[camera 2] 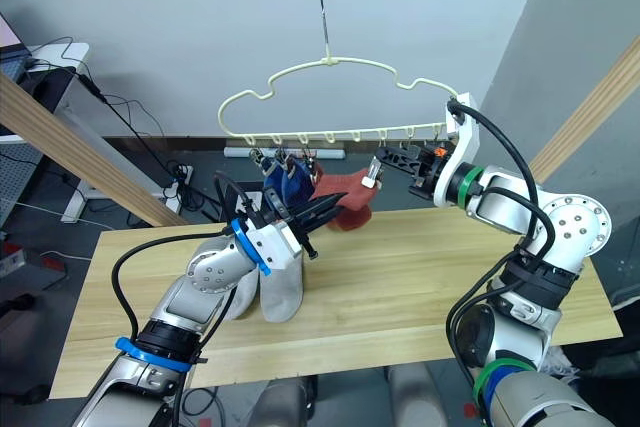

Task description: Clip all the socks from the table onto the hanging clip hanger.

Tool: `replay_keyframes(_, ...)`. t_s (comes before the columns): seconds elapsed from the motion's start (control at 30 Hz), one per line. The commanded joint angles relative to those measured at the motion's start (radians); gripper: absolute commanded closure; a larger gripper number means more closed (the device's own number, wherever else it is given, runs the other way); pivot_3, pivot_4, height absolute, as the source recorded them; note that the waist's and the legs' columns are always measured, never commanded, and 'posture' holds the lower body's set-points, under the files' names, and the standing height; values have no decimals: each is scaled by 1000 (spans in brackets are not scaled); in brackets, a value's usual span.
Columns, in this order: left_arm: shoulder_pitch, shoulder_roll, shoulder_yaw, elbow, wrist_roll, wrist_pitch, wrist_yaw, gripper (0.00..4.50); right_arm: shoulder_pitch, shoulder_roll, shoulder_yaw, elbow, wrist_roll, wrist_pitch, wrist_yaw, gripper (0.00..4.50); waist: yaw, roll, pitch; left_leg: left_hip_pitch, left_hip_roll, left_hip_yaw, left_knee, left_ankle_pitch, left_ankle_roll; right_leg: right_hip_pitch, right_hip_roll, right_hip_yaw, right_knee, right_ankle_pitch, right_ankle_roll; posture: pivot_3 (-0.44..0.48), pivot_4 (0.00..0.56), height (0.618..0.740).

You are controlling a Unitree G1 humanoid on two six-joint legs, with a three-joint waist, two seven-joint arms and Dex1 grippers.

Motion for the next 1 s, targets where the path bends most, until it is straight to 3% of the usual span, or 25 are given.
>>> replay_keyframes(0.03, -13, -8, -3, -31, -2, -14, 16, 4479, 11, 4, -4, 7, 30, 16, -30, 4500, 0, 0, 0, 0, 0, 0, 0, 0, 0, 0, 0, 0, 0, 0, 0, -175, 286, 740)
replay_keyframes(0.1, -10, -8, -3, -33, -3, -14, 16, 4479, 8, 12, -14, 17, 50, 15, -45, 4500, 0, 0, 0, 0, 0, 0, 0, 0, 0, 0, 0, 0, 0, 0, 0, -173, 286, 740)
replay_keyframes(0.2, -4, -5, -4, -39, -6, -13, 12, 4500, 10, 9, -9, 22, 77, 12, -56, 3789, -1, 0, 0, 0, 0, 0, 0, 0, 0, 0, 0, 0, 0, 0, 0, -170, 286, 740)
replay_keyframes(0.4, -2, -6, -10, -44, 8, -21, 16, 4500, 18, -17, -8, 30, 121, -1, -91, 1632, -3, 0, 0, -3, 0, 0, 0, 0, 0, -4, 0, 0, 0, 0, 0, -170, 286, 740)
replay_keyframes(0.57, -23, -20, -18, -22, 18, -10, 20, 4500, 84, -146, -19, -22, 193, 14, -95, 57, 0, 0, 0, -6, 0, 0, 0, 0, 0, -6, 0, 0, -1, 0, 0, -187, 286, 740)
replay_keyframes(0.7, -22, -38, -48, -12, -95, 61, -65, 3674, 209, -313, 47, -166, 192, 2, -18, 0, -2, 1, 1, -9, 0, -1, 0, 0, 0, -6, 0, -1, -6, 0, 0, -207, 285, 740)
replay_keyframes(0.83, -10, -47, -63, -23, -185, 151, -149, 2497, 329, -428, 134, -288, 130, -81, 84, 0, -21, 2, 0, -11, 1, 0, 0, 0, 1, -6, 0, -1, -9, 1, 1, -220, 284, 740)
replay_keyframes(0.97, 31, -27, -50, -74, -306, 307, -242, 1349, 469, -502, 271, -436, -58, -274, 183, 0, -33, 2, 0, -10, 1, 0, 0, 0, 1, -6, 0, -1, -9, -1, 4, -224, 283, 740)
replay_keyframes(1.0, 58, -8, -37, -130, -384, 390, -282, 1059, 492, -503, 295, -465, -125, -351, 190, 0, -35, 2, 0, -10, 1, 0, 0, 0, 2, -6, 1, -1, -9, -2, 5, -222, 280, 740)
